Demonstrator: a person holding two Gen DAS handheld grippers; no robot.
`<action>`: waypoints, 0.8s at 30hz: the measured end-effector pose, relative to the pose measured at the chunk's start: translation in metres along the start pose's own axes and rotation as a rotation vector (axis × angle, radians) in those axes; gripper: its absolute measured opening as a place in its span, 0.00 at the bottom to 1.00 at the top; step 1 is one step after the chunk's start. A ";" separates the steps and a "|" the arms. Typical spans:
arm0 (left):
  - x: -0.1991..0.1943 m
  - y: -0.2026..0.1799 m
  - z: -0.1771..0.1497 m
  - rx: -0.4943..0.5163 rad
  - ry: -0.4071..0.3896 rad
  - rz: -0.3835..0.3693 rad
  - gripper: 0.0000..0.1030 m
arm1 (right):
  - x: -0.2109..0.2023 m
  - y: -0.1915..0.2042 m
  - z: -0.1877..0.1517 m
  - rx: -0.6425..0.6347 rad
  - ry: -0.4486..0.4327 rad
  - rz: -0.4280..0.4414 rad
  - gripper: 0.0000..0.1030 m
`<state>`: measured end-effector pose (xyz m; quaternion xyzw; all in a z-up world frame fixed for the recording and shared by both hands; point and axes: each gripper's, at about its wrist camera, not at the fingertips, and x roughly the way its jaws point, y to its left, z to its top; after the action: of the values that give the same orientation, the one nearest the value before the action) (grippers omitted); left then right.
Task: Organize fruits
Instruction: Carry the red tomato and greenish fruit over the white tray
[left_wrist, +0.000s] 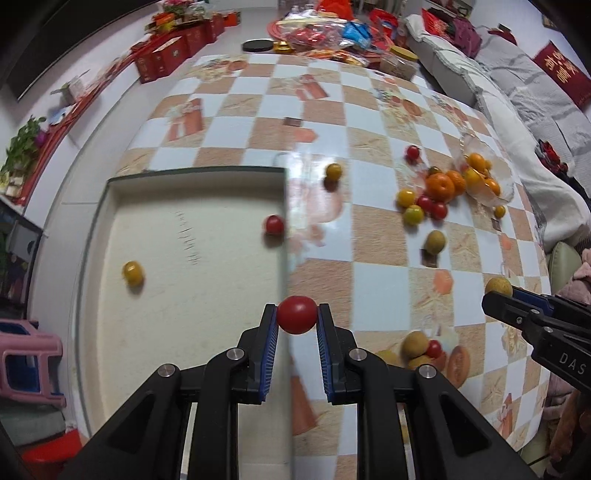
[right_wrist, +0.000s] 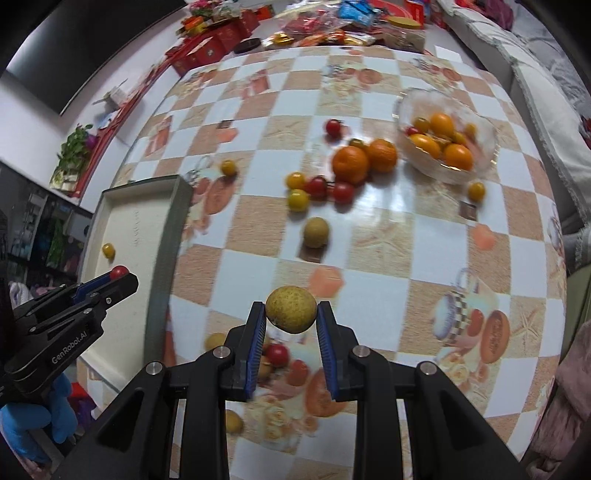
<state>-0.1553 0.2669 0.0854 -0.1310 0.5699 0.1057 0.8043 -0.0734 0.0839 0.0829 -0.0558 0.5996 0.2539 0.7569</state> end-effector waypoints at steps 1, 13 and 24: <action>-0.002 0.012 -0.002 -0.019 -0.002 0.009 0.22 | 0.001 0.008 0.001 -0.014 0.003 0.004 0.30; 0.005 0.104 -0.027 -0.122 0.011 0.122 0.22 | 0.039 0.117 0.026 -0.200 0.080 0.096 0.30; 0.033 0.143 -0.039 -0.146 0.063 0.178 0.21 | 0.118 0.182 0.046 -0.325 0.226 0.073 0.30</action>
<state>-0.2252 0.3893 0.0293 -0.1414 0.5949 0.2140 0.7618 -0.0971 0.2971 0.0257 -0.1834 0.6335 0.3665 0.6563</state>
